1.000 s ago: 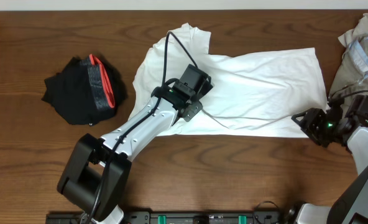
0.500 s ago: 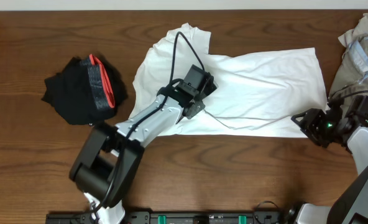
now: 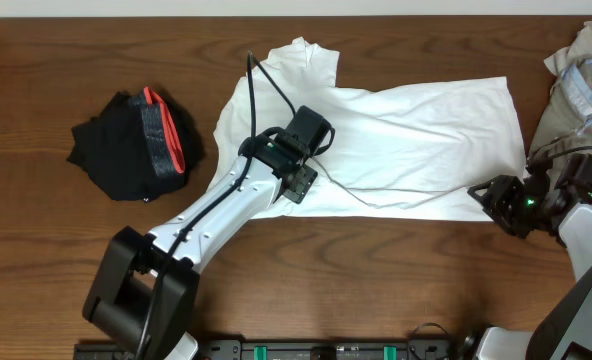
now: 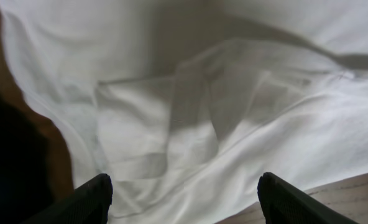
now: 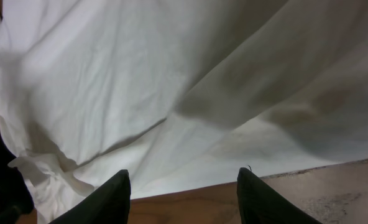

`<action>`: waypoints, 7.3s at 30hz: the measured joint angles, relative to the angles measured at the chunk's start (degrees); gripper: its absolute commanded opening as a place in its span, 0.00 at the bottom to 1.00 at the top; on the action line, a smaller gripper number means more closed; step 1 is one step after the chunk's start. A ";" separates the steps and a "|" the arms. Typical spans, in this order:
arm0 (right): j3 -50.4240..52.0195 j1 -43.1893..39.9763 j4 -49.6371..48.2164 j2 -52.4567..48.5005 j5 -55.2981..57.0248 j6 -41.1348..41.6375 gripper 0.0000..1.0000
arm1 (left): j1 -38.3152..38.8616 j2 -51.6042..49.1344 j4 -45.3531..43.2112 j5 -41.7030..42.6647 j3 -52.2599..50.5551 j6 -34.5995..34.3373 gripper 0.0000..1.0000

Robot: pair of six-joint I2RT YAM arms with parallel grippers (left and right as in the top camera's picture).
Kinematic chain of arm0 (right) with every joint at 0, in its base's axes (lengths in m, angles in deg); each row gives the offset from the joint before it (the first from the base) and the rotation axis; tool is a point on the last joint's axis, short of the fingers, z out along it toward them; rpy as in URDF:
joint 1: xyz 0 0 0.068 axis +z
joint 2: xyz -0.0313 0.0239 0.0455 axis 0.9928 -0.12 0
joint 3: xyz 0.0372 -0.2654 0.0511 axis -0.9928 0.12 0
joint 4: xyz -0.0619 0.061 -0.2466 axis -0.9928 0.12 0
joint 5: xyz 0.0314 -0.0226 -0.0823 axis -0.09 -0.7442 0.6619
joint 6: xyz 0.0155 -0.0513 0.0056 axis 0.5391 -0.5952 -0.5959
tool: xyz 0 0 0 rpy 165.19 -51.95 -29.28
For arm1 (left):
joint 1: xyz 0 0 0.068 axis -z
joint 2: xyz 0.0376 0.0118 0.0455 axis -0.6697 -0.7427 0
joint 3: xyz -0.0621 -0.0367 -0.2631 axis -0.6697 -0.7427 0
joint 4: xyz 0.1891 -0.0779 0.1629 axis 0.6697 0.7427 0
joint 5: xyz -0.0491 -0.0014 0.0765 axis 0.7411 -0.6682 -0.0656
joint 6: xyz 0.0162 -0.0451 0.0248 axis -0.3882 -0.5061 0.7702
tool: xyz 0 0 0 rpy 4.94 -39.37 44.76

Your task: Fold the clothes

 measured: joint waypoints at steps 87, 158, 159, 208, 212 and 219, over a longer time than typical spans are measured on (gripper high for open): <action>0.00 -0.02 -0.15 0.00 0.44 0.00 0.56 | -0.04 -10.45 -4.42 -0.85 1.16 9.94 0.06; -1.29 3.34 1.70 0.00 16.85 8.50 0.61 | -9.81 18.51 15.15 5.84 2.01 -7.72 0.92; -1.75 2.36 1.49 0.00 16.98 8.90 0.61 | -9.81 18.01 15.15 6.86 1.97 -7.89 0.91; -2.67 -3.85 -21.09 -7.72 5.25 20.76 0.67 | -9.81 6.78 14.62 10.82 0.50 -8.57 0.84; -2.67 -5.70 -17.51 -7.72 1.68 17.07 0.62 | -9.81 6.78 15.12 10.82 0.50 -8.57 0.84; -2.86 -7.06 -4.31 -7.69 -0.83 10.10 0.67 | -10.93 6.78 15.12 10.82 -2.16 -11.19 0.84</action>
